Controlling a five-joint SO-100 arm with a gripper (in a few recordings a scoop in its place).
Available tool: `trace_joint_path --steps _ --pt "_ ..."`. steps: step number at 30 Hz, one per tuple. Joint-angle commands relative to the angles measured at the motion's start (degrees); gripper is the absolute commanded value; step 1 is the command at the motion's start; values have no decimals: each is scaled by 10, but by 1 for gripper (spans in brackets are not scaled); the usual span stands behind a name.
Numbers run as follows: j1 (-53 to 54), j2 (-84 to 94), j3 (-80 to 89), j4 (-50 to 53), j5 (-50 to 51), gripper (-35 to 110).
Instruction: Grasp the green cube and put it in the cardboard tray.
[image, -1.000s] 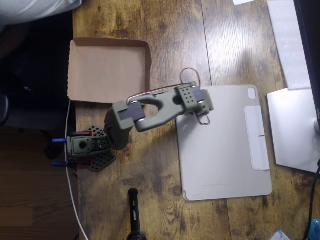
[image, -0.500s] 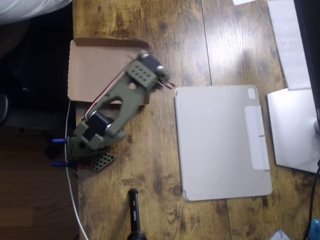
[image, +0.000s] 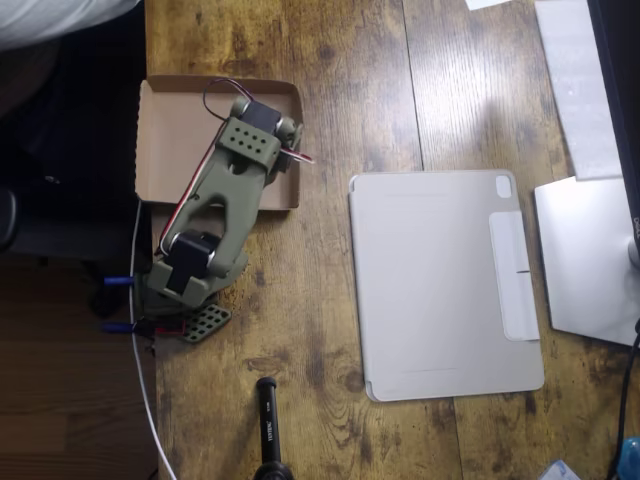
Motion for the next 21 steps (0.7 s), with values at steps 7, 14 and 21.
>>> trace_joint_path --steps 7,14,21 --pt "-1 -6 -14 4 -35 42" --pt "231 -7 -40 -37 -121 41" --pt "427 -68 -69 -28 -9 21"
